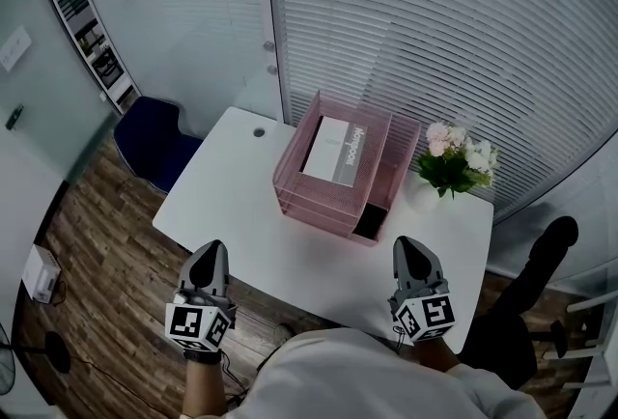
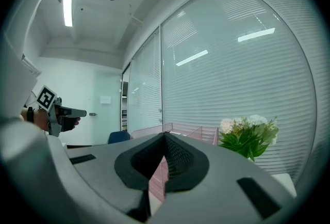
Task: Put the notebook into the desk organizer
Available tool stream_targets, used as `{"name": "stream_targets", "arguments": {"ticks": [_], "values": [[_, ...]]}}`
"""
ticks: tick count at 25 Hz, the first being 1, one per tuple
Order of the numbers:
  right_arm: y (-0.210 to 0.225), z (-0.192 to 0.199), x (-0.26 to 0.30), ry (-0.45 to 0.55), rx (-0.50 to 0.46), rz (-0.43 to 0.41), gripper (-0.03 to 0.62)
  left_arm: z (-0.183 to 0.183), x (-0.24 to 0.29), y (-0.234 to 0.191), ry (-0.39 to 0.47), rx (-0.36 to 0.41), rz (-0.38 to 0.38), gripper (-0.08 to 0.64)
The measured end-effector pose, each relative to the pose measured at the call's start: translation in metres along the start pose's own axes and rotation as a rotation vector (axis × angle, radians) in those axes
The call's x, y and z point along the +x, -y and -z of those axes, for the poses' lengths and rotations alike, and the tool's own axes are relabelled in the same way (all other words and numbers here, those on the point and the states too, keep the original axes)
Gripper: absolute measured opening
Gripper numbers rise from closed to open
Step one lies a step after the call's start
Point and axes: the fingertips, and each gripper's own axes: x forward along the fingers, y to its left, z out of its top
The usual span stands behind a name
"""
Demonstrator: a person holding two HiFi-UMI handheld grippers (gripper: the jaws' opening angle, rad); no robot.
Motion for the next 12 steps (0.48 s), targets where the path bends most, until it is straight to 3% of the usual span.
{"name": "stream_targets", "arguments": {"ticks": [12], "values": [[0.003, 0.003, 0.004, 0.005, 0.017, 0.01, 0.012, 0.008, 0.011, 0.001, -0.028, -0.007, 0.014, 0.009]]}}
